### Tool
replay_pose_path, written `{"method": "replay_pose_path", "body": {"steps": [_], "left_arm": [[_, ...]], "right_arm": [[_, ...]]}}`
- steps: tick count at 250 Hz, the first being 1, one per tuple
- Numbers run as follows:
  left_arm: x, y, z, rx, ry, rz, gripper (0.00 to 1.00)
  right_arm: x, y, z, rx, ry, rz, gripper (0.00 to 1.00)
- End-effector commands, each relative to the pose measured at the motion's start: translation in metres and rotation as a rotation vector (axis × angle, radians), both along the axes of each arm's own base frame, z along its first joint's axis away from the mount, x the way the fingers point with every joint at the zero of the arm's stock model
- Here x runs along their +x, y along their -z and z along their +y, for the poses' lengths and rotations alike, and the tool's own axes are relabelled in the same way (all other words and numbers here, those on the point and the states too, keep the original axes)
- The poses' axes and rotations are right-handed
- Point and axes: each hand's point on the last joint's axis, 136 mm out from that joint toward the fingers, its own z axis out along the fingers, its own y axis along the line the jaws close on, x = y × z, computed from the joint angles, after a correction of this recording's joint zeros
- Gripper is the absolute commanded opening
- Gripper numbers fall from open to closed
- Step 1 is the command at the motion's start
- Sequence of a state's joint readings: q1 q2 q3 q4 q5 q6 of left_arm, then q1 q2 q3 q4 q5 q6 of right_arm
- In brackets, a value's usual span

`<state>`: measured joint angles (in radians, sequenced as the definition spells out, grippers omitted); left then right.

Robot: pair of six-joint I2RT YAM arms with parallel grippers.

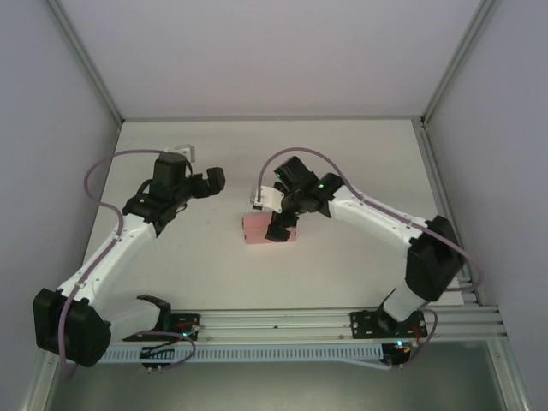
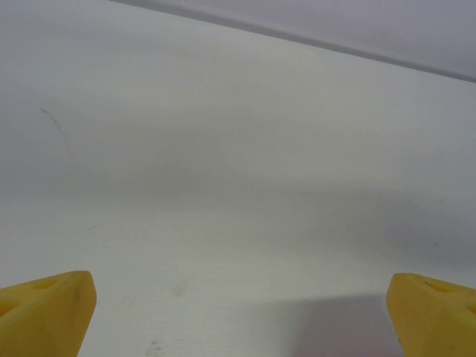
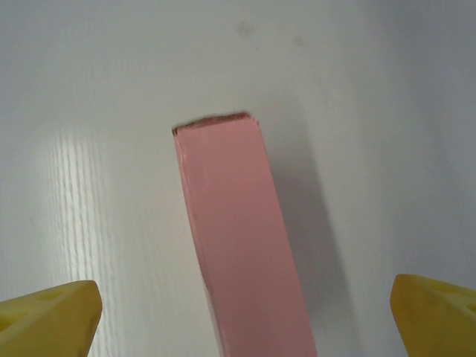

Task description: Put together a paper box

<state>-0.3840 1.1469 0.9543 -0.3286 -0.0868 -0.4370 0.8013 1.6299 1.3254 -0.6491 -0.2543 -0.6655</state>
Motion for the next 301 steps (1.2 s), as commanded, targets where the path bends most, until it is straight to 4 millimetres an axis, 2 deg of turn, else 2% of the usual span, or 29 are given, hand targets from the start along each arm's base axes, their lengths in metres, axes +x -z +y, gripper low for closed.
{"method": "replay_pose_path", "body": {"steps": [1, 21, 75, 123, 149, 164, 183, 229, 266, 283, 301], "left_arm": [[0.0, -0.007, 0.015, 0.058, -0.034, -0.029, 1.0], [0.0, -0.006, 0.019, 0.066, -0.045, -0.031, 1.0], [0.0, -0.005, 0.024, 0.079, -0.052, -0.033, 1.0], [-0.001, -0.002, 0.024, 0.084, -0.049, -0.024, 1.0], [-0.001, -0.004, 0.023, 0.08, -0.047, -0.026, 1.0], [-0.002, -0.004, 0.023, 0.078, -0.046, -0.024, 1.0], [-0.004, -0.004, 0.024, 0.078, -0.048, -0.024, 1.0], [-0.007, -0.011, 0.025, 0.074, -0.045, -0.046, 0.99], [-0.011, -0.017, 0.027, 0.062, -0.051, -0.065, 1.0], [-0.012, -0.017, 0.028, 0.059, -0.053, -0.067, 1.0], [-0.013, -0.016, 0.028, 0.055, -0.057, -0.063, 1.0]], "right_arm": [[0.002, 0.027, -0.025, -0.249, -0.13, -0.017, 1.0], [0.009, 0.038, -0.024, -0.315, -0.149, 0.003, 1.0], [0.008, 0.069, -0.017, -0.434, -0.19, 0.077, 0.97], [0.011, 0.09, -0.009, -0.495, -0.173, 0.039, 0.88], [0.018, 0.094, -0.008, -0.506, -0.144, 0.004, 0.79], [0.024, 0.091, -0.006, -0.495, -0.113, -0.029, 0.72], [0.027, 0.085, -0.002, -0.466, -0.097, -0.062, 0.54], [0.03, 0.065, 0.0, -0.422, -0.068, -0.123, 0.33], [0.04, 0.041, -0.003, -0.394, -0.011, -0.208, 0.32], [0.057, 0.028, -0.007, -0.392, 0.062, -0.311, 0.32], [0.086, 0.016, -0.016, -0.404, 0.179, -0.471, 0.33]]}}
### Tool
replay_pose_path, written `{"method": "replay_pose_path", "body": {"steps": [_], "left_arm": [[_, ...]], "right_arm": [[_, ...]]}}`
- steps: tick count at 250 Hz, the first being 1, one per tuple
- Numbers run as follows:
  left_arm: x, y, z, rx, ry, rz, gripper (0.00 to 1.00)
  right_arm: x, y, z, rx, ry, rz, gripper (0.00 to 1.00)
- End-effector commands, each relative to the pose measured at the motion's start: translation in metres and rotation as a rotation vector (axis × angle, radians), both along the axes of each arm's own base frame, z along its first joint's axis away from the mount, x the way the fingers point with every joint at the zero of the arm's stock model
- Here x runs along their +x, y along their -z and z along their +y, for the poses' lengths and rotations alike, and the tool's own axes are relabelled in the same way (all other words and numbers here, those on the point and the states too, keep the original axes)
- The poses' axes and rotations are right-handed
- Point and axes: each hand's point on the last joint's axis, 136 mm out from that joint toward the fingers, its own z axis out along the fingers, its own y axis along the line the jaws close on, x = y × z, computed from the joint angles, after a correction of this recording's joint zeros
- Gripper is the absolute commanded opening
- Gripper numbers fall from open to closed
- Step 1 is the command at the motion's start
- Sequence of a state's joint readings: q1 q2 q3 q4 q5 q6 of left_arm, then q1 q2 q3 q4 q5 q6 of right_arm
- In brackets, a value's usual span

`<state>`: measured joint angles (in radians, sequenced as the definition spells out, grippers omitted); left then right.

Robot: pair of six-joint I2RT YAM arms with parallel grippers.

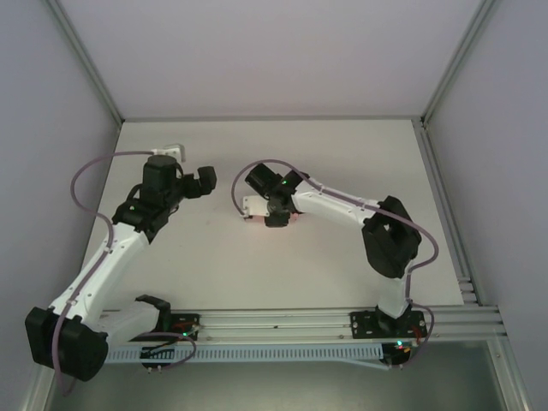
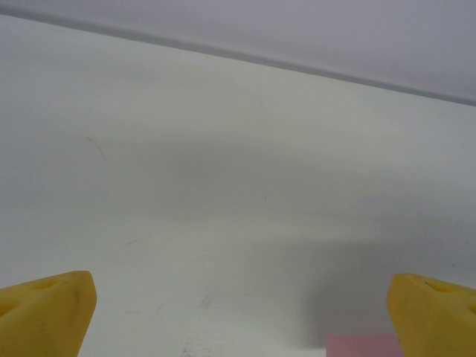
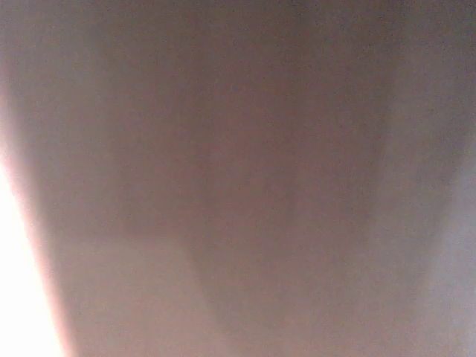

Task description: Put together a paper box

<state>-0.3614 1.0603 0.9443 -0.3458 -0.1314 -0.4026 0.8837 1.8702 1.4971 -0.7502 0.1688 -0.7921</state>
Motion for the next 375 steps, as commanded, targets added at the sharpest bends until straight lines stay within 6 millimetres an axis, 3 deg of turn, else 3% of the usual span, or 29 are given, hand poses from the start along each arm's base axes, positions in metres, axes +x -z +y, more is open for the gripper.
{"method": "replay_pose_path", "body": {"steps": [1, 29, 91, 122, 154, 200, 223, 243, 261, 279, 337, 375], "left_arm": [[-0.005, 0.006, 0.008, 0.025, -0.017, 0.008, 1.0], [-0.005, 0.006, 0.008, 0.025, -0.018, 0.009, 1.0], [-0.005, 0.008, 0.008, 0.028, -0.015, 0.007, 1.0], [-0.004, 0.008, 0.008, 0.031, -0.014, 0.007, 1.0], [-0.004, 0.009, 0.008, 0.038, -0.01, 0.011, 1.0], [-0.003, 0.01, 0.007, 0.04, -0.007, 0.008, 1.0], [-0.003, 0.01, 0.007, 0.043, -0.006, 0.01, 1.0], [-0.003, 0.011, 0.007, 0.042, -0.006, 0.012, 1.0], [-0.002, 0.012, 0.006, 0.043, -0.002, 0.014, 1.0], [-0.002, 0.014, 0.006, 0.044, -0.003, 0.02, 1.0], [0.0, 0.016, 0.005, 0.044, 0.002, 0.024, 1.0], [0.0, 0.012, 0.006, 0.047, 0.002, -0.001, 1.0]], "right_arm": [[0.043, -0.033, -0.01, 0.021, 0.136, -0.296, 0.33], [0.074, -0.04, -0.021, -0.014, 0.194, -0.51, 0.32], [0.115, -0.01, -0.022, -0.027, 0.195, -0.621, 0.31], [0.127, 0.006, -0.019, -0.025, 0.114, -0.686, 0.32], [0.117, 0.03, -0.017, -0.011, 0.006, -0.659, 0.38], [0.098, 0.055, -0.025, -0.021, -0.022, -0.555, 0.47], [0.09, 0.058, -0.031, -0.03, 0.002, -0.51, 0.58], [0.075, 0.06, -0.032, -0.009, -0.003, -0.415, 0.77], [0.061, 0.056, -0.032, 0.013, -0.007, -0.343, 0.91], [0.051, 0.048, -0.033, 0.02, -0.007, -0.3, 1.0], [0.01, 0.005, -0.03, 0.131, 0.003, -0.127, 1.0], [0.005, -0.055, -0.031, 0.308, 0.1, -0.182, 1.0]]}}
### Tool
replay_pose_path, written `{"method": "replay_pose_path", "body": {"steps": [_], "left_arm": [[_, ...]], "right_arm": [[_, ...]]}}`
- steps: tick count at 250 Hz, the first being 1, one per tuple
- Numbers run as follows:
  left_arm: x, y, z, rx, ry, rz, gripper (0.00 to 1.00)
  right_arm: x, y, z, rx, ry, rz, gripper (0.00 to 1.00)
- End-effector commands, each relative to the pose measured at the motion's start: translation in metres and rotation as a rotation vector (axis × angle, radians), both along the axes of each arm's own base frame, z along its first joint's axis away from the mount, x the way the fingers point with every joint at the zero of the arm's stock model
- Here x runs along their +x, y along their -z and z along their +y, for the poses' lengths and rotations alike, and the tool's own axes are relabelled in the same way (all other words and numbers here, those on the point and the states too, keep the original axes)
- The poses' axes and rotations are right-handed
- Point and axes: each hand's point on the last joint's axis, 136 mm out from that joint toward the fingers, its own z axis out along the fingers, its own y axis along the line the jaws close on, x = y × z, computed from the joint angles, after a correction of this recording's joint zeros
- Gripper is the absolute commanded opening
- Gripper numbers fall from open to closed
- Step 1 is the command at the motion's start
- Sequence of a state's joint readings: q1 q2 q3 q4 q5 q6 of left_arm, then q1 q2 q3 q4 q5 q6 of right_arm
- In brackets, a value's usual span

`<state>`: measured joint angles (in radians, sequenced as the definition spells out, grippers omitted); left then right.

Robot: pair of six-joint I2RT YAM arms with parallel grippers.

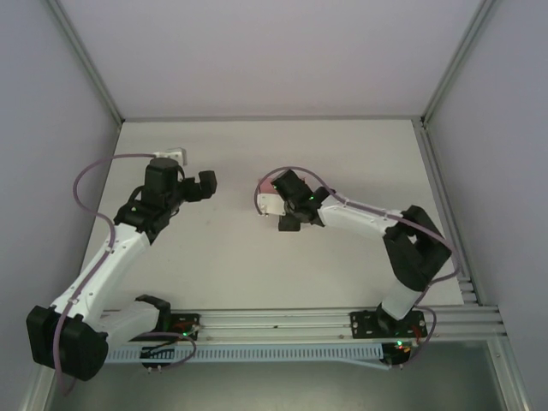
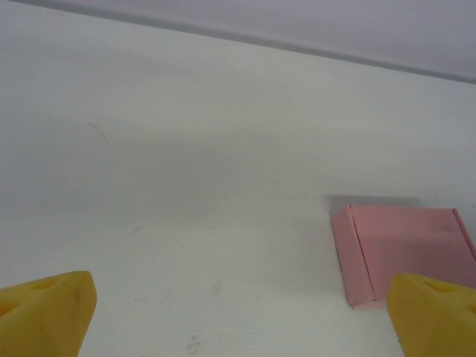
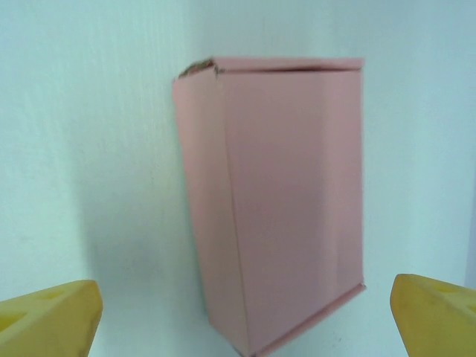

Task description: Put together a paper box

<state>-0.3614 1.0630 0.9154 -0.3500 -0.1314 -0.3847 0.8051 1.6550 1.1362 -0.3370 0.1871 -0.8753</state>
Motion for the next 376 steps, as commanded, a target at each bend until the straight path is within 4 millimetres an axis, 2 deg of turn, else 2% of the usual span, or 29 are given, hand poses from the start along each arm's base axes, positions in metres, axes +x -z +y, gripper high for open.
{"method": "replay_pose_path", "body": {"steps": [1, 23, 45, 66, 91, 114, 124, 160, 186, 203, 238, 248, 273, 280, 289, 299, 307, 311, 317, 326, 339, 352, 376], "left_arm": [[0.003, -0.003, 0.005, 0.021, -0.006, -0.031, 1.0], [0.004, -0.007, 0.006, 0.023, -0.007, -0.072, 1.0], [0.005, -0.012, 0.012, 0.042, -0.027, -0.14, 1.0], [0.006, -0.013, 0.025, 0.083, -0.079, -0.213, 1.0], [0.008, -0.008, 0.04, 0.145, -0.13, -0.293, 1.0], [0.012, 0.003, 0.054, 0.216, -0.181, -0.363, 1.0], [0.013, 0.01, 0.06, 0.244, -0.194, -0.384, 1.0], [0.018, 0.044, 0.085, 0.312, -0.25, -0.401, 1.0], [0.019, 0.063, 0.105, 0.303, -0.288, -0.404, 1.0], [0.017, 0.07, 0.114, 0.249, -0.295, -0.435, 1.0], [0.02, 0.093, 0.122, 0.222, -0.282, -0.422, 1.0], [0.025, 0.094, 0.125, 0.222, -0.288, -0.413, 1.0], [0.033, 0.094, 0.117, 0.253, -0.204, -0.414, 1.0], [0.034, 0.093, 0.117, 0.262, -0.203, -0.422, 1.0], [0.035, 0.093, 0.119, 0.275, -0.203, -0.432, 1.0], [0.032, 0.097, 0.123, 0.269, -0.22, -0.461, 1.0], [0.031, 0.109, 0.129, 0.248, -0.24, -0.459, 1.0], [0.032, 0.107, 0.13, 0.262, -0.243, -0.495, 1.0], [0.033, 0.102, 0.122, 0.279, -0.21, -0.53, 1.0], [0.038, 0.112, 0.113, 0.282, -0.158, -0.446, 1.0], [0.049, 0.117, 0.116, 0.29, -0.16, -0.415, 1.0], [0.05, 0.116, 0.107, 0.291, -0.126, -0.417, 1.0], [0.05, 0.117, 0.109, 0.293, -0.131, -0.412, 1.0]], "right_arm": [[-0.017, -0.048, 0.0, 0.163, 0.066, 0.03, 1.0], [-0.012, -0.088, -0.011, 0.299, 0.165, -0.043, 1.0], [-0.001, -0.129, -0.036, 0.47, 0.328, -0.137, 1.0], [0.009, -0.157, -0.074, 0.649, 0.494, -0.215, 1.0], [0.022, -0.167, -0.132, 0.853, 0.688, -0.301, 1.0], [0.031, -0.153, -0.2, 0.998, 0.936, -0.388, 1.0], [0.031, -0.142, -0.222, 1.041, 0.995, -0.411, 1.0], [0.031, -0.087, -0.254, 1.105, 1.052, -0.423, 1.0], [0.033, -0.06, -0.275, 1.136, 1.109, -0.477, 1.0], [0.034, -0.05, -0.281, 1.156, 1.089, -0.505, 1.0], [0.042, -0.028, -0.275, 1.081, 1.052, -0.472, 1.0], [0.044, -0.024, -0.273, 1.077, 1.034, -0.467, 1.0], [0.051, -0.004, -0.273, 1.055, 1.056, -0.433, 1.0], [0.054, -0.003, -0.279, 1.072, 1.076, -0.46, 1.0], [0.055, 0.009, -0.286, 1.069, 1.115, -0.451, 1.0], [0.062, 0.006, -0.294, 1.107, 1.133, -0.486, 1.0], [0.064, 0.01, -0.293, 1.097, 1.141, -0.449, 1.0], [0.065, 0.013, -0.292, 1.082, 1.149, -0.415, 1.0], [0.067, 0.018, -0.291, 1.052, 1.164, -0.365, 1.0], [0.072, 0.017, -0.293, 1.059, 1.181, -0.348, 1.0], [0.072, 0.015, -0.299, 1.105, 1.178, -0.371, 1.0], [0.072, 0.015, -0.299, 1.1, 1.179, -0.371, 1.0], [0.072, 0.015, -0.298, 1.09, 1.179, -0.361, 1.0]]}}
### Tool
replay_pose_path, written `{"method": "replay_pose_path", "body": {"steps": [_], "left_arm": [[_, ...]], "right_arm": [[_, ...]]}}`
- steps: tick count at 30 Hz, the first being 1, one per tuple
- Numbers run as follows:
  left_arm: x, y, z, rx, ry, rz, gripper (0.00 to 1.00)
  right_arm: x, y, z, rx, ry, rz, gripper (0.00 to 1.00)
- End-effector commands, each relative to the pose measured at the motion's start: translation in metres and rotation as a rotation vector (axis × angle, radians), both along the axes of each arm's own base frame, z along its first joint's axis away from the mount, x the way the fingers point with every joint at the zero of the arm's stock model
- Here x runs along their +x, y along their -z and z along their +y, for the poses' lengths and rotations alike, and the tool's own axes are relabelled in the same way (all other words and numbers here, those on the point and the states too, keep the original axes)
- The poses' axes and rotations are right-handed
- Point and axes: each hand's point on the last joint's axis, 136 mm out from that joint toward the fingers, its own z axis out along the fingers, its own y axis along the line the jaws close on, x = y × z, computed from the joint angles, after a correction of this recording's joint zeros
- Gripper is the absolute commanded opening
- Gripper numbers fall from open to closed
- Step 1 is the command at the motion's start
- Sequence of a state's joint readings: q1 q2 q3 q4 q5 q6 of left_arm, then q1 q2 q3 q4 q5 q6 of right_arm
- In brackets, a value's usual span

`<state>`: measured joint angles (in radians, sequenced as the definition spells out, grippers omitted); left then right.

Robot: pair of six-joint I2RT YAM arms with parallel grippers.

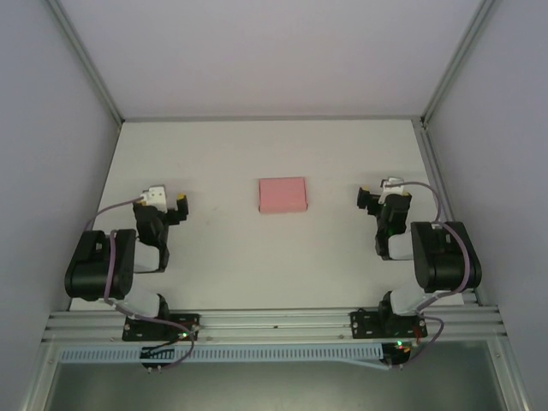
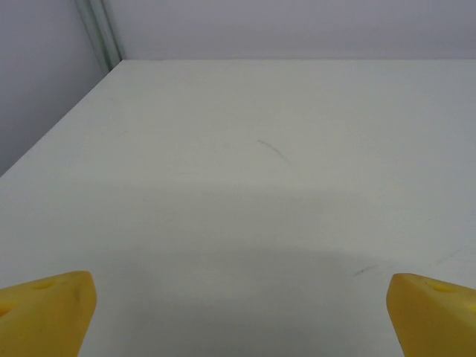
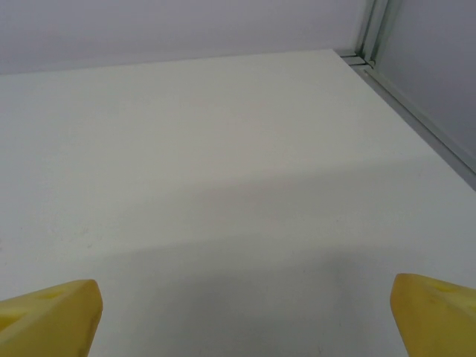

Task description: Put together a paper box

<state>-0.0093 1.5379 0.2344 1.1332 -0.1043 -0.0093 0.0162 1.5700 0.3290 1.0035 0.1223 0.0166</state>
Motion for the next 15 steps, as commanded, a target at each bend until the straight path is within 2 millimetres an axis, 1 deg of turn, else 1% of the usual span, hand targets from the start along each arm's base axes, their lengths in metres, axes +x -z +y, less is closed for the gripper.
{"method": "replay_pose_path", "body": {"steps": [1, 15], "left_arm": [[0.0114, -0.0209, -0.0074, 0.033, 0.043, -0.068, 1.0], [0.0114, -0.0209, -0.0073, 0.033, 0.043, -0.07, 1.0]], "right_arm": [[0.0032, -0.0076, 0.0027, 0.036, -0.014, -0.025, 1.0], [0.0031, -0.0075, 0.0034, 0.032, -0.019, -0.024, 1.0]]}}
